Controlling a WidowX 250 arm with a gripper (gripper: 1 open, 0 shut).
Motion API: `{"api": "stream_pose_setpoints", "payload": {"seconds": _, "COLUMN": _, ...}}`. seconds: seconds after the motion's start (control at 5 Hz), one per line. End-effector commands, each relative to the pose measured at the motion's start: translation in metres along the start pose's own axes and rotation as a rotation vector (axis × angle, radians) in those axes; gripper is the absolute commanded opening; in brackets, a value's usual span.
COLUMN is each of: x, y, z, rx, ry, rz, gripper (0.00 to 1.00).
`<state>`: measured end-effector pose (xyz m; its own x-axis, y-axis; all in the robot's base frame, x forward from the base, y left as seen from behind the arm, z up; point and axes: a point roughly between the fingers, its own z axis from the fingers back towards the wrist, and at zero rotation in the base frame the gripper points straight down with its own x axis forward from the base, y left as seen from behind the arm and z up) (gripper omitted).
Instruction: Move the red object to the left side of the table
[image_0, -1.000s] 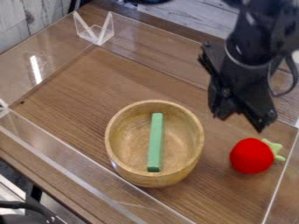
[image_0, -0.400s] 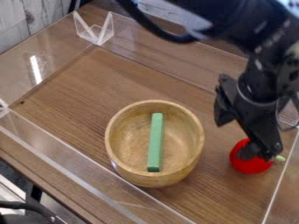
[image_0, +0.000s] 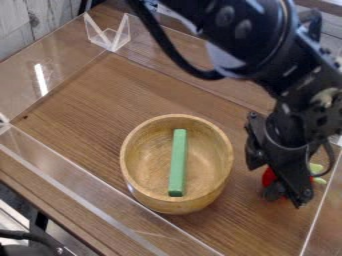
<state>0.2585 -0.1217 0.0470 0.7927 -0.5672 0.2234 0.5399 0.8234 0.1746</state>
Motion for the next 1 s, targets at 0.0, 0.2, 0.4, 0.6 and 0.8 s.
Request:
{"api": "stream_pose_setpoints", "payload": {"seconds": 0.0, "x": -0.004, "y": 0.011, "z": 0.012, "rx": 0.026, "ry": -0.024, "rz": 0.048, "gripper": 0.0}}
{"api": "stream_pose_setpoints", "payload": {"seconds": 0.2, "x": -0.003, "y": 0.015, "z": 0.031, "rx": 0.054, "ry": -0.033, "rz": 0.06, "gripper": 0.0}}
{"api": "stream_pose_setpoints", "payload": {"seconds": 0.4, "x": -0.002, "y": 0.023, "z": 0.053, "rx": 0.081, "ry": -0.038, "rz": 0.066, "gripper": 0.0}}
{"api": "stream_pose_setpoints", "payload": {"seconds": 0.6, "x": -0.006, "y": 0.039, "z": 0.076, "rx": 0.112, "ry": -0.045, "rz": 0.1, "gripper": 0.0}}
{"api": "stream_pose_setpoints", "payload": {"seconds": 0.8, "x": -0.009, "y": 0.04, "z": 0.074, "rx": 0.117, "ry": -0.043, "rz": 0.11, "gripper": 0.0}}
